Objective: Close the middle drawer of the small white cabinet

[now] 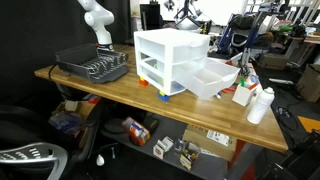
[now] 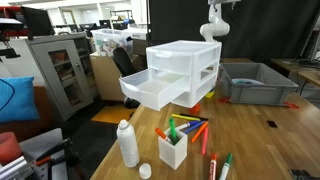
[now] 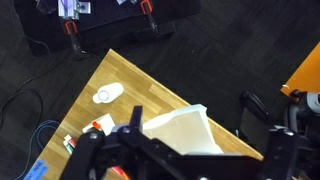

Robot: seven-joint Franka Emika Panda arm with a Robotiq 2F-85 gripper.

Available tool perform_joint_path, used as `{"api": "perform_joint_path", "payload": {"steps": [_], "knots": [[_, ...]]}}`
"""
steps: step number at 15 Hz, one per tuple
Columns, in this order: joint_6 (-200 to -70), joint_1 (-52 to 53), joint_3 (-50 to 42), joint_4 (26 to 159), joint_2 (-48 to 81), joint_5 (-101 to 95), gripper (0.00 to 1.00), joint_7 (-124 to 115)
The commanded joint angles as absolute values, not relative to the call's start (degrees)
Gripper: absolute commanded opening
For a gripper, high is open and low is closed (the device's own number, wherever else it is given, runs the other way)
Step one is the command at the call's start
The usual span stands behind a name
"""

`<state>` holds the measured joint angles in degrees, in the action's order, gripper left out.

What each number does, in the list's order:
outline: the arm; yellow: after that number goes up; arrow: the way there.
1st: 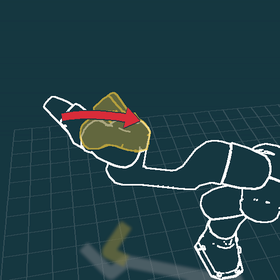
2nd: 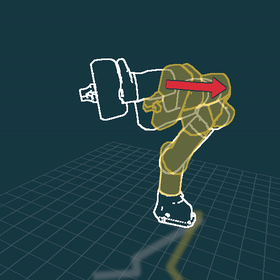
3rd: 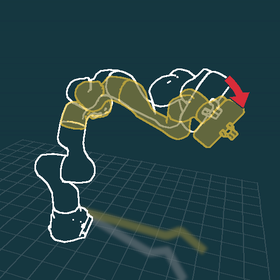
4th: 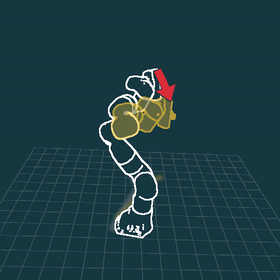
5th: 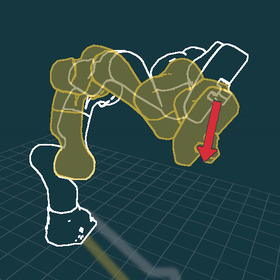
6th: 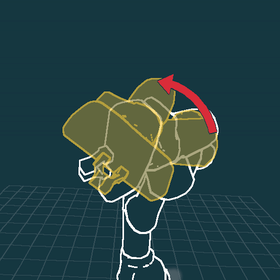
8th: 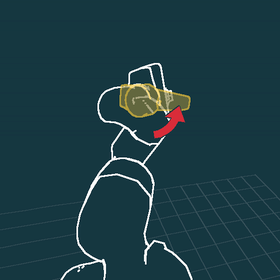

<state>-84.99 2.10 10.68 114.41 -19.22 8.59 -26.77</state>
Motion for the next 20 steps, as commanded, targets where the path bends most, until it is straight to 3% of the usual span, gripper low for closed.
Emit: {"api": "perform_joint_path", "payload": {"steps": [1,7,13,20], "knots": [[-84.89,2.42,10.41,114.29,-19.14,8.49,1.00,-26.86],[-84.74,2.29,10.34,114.54,-18.98,8.85,1.00,-27.52],[-87.47,2.45,10.32,123.06,-19.25,13.65,1.00,-30.78],[-102.39,2.57,9.24,137.96,-20.97,26.07,1.00,-31.37]]}}
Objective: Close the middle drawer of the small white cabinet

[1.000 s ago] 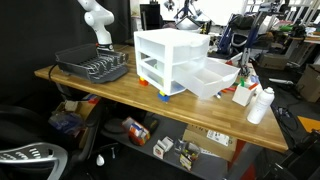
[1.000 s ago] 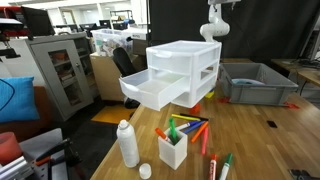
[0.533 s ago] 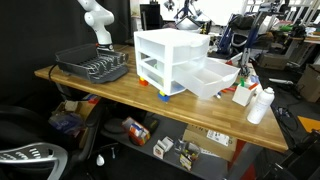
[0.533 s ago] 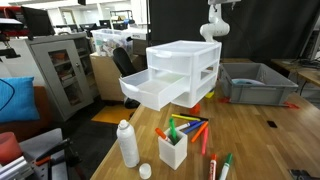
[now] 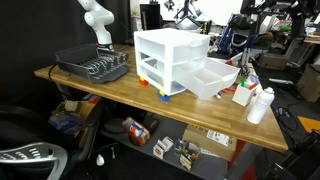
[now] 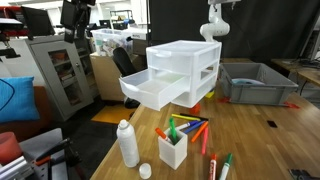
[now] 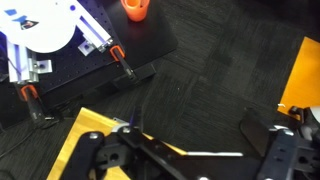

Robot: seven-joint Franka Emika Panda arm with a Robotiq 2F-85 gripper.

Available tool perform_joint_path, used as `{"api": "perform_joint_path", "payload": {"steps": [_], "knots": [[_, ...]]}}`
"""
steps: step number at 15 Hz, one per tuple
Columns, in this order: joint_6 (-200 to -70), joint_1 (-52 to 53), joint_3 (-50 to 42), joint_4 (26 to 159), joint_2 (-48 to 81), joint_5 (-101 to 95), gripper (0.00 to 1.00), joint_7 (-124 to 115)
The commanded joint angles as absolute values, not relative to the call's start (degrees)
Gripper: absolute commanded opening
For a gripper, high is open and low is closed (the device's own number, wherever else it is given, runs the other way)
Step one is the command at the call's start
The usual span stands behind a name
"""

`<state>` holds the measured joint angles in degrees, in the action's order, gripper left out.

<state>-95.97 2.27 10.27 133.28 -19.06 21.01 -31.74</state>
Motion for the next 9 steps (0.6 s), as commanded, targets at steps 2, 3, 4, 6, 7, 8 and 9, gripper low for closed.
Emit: {"api": "perform_joint_path", "payload": {"steps": [2,3,4,6,7,8,9], "knots": [[-100.22,2.62,9.52,136.20,-19.20,23.84,1.00,-31.76],[-100.95,2.61,9.39,136.65,-19.28,24.33,1.00,-31.76],[-101.10,2.60,9.33,136.67,-19.42,24.51,1.00,-31.75],[-101.12,2.57,9.32,136.67,-19.84,24.61,1.00,-31.75],[-101.11,2.56,9.32,136.67,-19.99,24.61,1.00,-31.75],[-101.70,2.32,9.30,136.90,-19.70,24.67,1.00,-32.36],[-102.15,2.32,9.14,137.59,-19.60,25.81,1.00,-32.92]]}}
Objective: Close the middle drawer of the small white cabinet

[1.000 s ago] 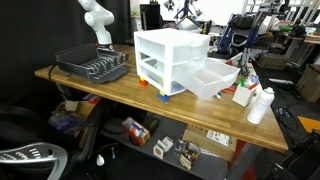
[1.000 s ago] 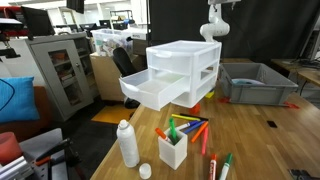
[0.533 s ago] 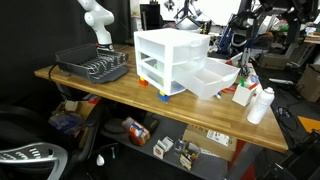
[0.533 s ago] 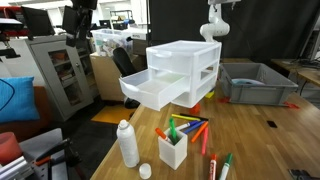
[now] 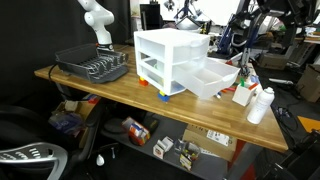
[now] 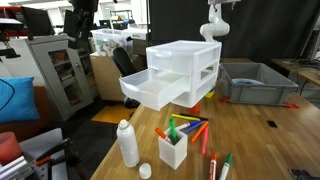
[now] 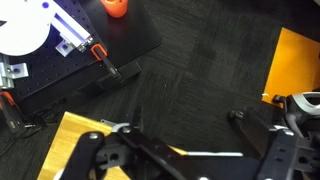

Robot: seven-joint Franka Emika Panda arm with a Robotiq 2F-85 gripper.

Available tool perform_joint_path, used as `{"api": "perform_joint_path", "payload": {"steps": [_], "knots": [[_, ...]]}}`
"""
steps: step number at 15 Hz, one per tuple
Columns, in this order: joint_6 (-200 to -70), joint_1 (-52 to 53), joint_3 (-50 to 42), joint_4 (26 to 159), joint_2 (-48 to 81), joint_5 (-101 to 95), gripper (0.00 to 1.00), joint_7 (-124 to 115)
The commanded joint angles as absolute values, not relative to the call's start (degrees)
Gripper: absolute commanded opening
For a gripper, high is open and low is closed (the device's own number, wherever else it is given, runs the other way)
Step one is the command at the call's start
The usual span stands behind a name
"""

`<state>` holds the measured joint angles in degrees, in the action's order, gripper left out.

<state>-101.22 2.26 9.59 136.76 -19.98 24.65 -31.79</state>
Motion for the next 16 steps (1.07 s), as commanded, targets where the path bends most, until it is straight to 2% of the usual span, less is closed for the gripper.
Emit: {"api": "perform_joint_path", "payload": {"steps": [1,11,13,14,16], "knots": [[-102.89,2.27,9.08,138.63,-19.58,26.60,1.00,-33.69],[-124.11,3.07,8.95,162.12,-26.08,48.73,1.00,-37.38],[-127.76,2.66,8.74,160.12,-22.11,52.01,0.98,-37.01],[-129.47,2.86,8.47,160.19,-21.85,54.26,0.80,-36.07],[-132.75,2.62,8.31,160.01,-20.22,57.02,0.68,-34.97]]}}
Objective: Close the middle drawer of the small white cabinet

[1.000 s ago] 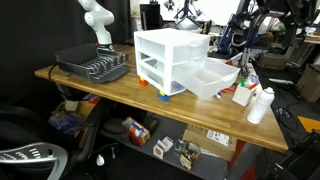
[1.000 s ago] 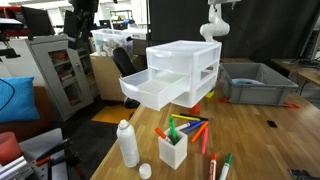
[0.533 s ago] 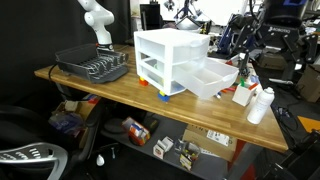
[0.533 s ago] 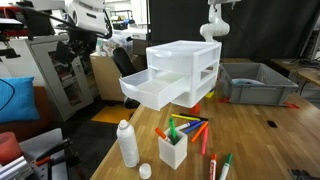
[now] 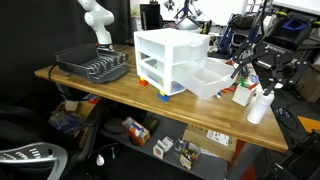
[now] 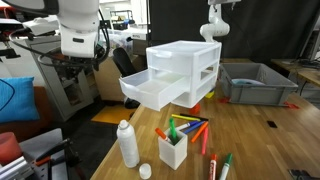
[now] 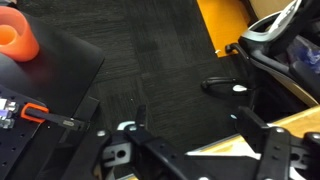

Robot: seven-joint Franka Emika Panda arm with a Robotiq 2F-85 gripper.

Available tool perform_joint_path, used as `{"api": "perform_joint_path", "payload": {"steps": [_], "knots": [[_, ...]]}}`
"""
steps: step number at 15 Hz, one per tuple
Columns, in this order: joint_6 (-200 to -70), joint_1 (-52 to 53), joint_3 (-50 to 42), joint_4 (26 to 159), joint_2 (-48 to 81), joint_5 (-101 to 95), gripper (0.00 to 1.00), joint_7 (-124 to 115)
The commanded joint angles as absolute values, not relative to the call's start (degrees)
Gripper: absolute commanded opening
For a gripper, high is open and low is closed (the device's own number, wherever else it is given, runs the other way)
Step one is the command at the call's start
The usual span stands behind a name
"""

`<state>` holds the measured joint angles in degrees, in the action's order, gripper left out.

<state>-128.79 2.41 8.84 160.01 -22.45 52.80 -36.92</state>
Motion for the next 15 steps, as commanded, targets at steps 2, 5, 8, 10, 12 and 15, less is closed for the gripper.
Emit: {"api": "perform_joint_path", "payload": {"steps": [2,5,8,10,12,15], "knots": [[-134.05,2.54,7.96,160.01,-18.61,58.21,0.53,-34.21],[-135.19,2.39,7.50,160.04,-15.80,58.91,0.31,-34.71],[-137.39,2.27,7.29,160.04,-13.84,59.60,0.11,-35.17],[-138.45,2.01,7.15,160.03,-12.71,58.11,0.01,-36.35],[-138.94,1.77,6.78,160.03,-11.96,57.11,0.00,-36.58],[-138.67,1.02,6.43,159.61,-11.29,52.62,0.00,-38.61]]}}
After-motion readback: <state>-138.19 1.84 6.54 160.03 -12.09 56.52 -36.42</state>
